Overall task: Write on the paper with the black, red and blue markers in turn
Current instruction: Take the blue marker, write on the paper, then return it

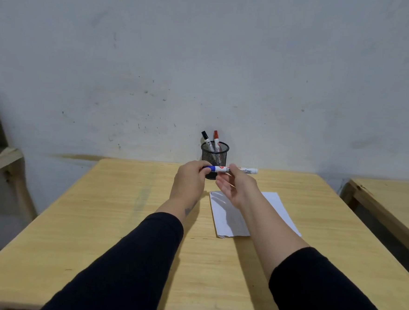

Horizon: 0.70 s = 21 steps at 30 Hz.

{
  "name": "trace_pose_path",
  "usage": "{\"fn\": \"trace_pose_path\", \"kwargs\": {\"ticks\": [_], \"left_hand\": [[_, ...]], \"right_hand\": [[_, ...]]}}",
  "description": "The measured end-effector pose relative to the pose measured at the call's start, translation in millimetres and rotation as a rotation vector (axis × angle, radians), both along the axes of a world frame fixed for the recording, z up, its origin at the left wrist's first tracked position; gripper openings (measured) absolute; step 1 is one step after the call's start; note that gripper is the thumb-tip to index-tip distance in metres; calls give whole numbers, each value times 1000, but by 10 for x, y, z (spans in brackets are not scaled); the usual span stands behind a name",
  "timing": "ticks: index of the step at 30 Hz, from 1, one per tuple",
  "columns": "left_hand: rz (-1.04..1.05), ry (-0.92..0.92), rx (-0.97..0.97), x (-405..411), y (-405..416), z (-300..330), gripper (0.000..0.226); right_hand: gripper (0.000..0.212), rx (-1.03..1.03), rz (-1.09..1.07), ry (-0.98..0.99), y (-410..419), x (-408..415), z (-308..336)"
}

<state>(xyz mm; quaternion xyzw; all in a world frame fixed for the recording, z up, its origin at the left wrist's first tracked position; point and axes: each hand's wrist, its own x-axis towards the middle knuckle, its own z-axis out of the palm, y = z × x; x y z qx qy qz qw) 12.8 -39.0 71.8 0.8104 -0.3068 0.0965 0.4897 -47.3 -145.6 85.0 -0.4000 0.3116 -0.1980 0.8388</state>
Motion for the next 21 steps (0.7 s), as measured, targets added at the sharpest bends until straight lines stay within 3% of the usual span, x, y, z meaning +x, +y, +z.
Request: {"fn": "trace_pose_path", "kwargs": {"ticks": [6,10,15,21], "left_hand": [[-20,-55,38,-2,71,-41,17],[30,-108,213,8,75,-76,22],[62,-56,258,80,157,-121,24],[96,105,508,234,138,-241,17]], "right_hand": [[10,60,-18,-41,38,56,-7],[11,42,-17,-79,64,61,0],[9,-102,-64,-106,-54,76,11],[16,-396,-90,-9,-279,108,-14]]}}
